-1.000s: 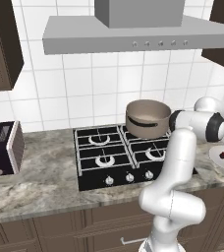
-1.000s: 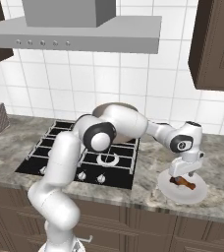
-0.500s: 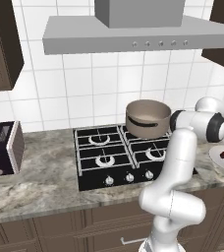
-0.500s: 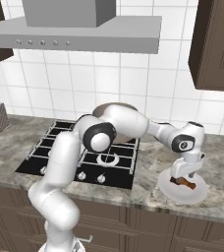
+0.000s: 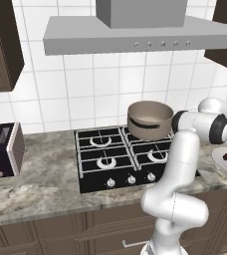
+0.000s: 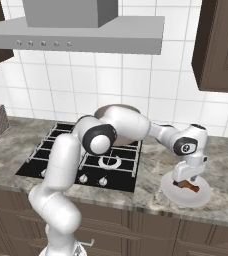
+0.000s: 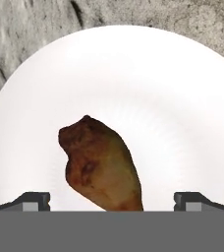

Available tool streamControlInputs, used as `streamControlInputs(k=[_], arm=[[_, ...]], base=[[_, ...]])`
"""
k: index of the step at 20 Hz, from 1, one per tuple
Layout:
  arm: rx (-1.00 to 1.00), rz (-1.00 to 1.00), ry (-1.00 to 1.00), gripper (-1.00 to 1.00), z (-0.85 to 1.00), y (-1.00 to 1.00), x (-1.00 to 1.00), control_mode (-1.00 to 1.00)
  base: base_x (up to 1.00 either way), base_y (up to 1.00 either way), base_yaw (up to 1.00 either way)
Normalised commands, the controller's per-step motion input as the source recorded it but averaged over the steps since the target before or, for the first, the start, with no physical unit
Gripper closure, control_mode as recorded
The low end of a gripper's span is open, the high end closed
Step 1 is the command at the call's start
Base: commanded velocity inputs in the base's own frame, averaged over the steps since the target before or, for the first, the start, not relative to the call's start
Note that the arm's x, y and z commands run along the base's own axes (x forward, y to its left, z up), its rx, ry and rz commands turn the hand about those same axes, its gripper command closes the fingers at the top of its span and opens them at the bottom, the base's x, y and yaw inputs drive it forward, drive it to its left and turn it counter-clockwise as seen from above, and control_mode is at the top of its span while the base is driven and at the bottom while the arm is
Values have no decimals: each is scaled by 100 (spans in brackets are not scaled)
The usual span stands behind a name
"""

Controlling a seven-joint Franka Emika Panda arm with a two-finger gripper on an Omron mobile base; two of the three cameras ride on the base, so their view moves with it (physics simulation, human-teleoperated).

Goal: Retrieve the frozen meat and place it in the pot on a burner. Then turn the burner on.

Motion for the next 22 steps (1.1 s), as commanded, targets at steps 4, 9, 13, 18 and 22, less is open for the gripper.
streamControlInputs(k=[4, 9, 13, 18, 22], arm=[[0, 0, 0, -100, -12, 4, 0, -100], [0, 0, 0, -100, -28, 0, 0, -100], [0, 1, -2, -100, -25, 0, 0, -100], [1, 0, 0, 100, -10, 0, 0, -100], [0, 0, -2, 100, -3, 0, 0, -100]], base=[[0, 0, 0], [0, 0, 0], [0, 0, 0], [0, 0, 0], [0, 0, 0]])
